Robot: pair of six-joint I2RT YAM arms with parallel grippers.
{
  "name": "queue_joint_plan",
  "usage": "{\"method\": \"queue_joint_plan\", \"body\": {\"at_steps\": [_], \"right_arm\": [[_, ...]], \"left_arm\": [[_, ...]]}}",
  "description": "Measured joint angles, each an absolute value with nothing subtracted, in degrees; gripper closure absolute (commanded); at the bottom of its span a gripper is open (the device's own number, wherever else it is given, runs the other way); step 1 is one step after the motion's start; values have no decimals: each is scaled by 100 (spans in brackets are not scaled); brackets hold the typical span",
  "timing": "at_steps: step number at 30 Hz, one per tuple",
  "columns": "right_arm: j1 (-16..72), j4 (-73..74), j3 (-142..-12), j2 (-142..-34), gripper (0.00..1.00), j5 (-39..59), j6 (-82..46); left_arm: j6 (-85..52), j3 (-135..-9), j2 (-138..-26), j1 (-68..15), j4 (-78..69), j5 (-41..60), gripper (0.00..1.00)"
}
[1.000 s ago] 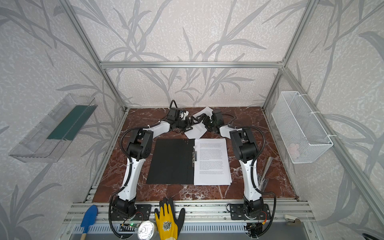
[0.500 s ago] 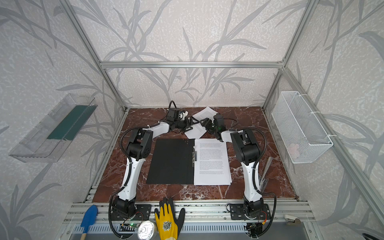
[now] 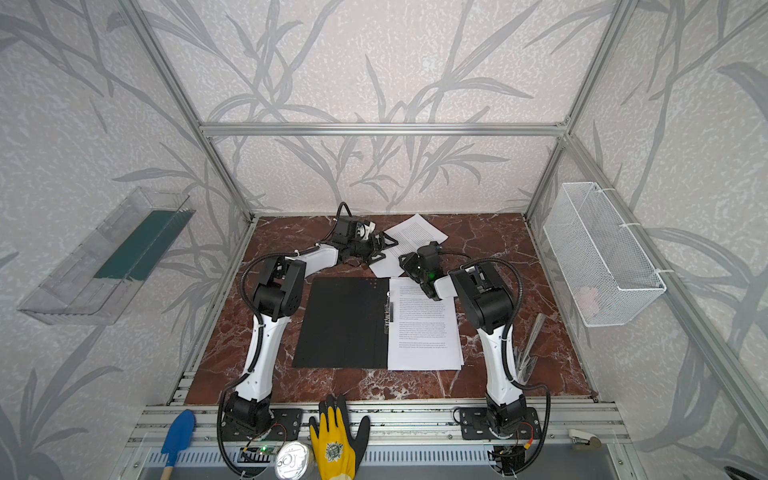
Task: Put the files into the folder
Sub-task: 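Pinch the loose sheet's edges with both grippers and lift it, then carry the lifted sheet with both grippers toward the folder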
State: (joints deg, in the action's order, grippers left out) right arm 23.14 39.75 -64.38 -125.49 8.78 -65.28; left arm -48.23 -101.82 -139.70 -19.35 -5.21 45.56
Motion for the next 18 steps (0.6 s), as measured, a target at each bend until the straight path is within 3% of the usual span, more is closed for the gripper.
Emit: {"method": "queue_joint_plan", "body": {"at_steps": [7, 18], "right_arm": [[2416, 3992, -6388, -12527, 100, 386, -6608], [2287, 2655, -6812, -11756, 100, 325, -5485]], "left_arm": [[-4856, -10127, -13968, -1925, -639, 4650, 1], [-4956, -9386, -12960, -1909, -436, 4766, 1]]}}
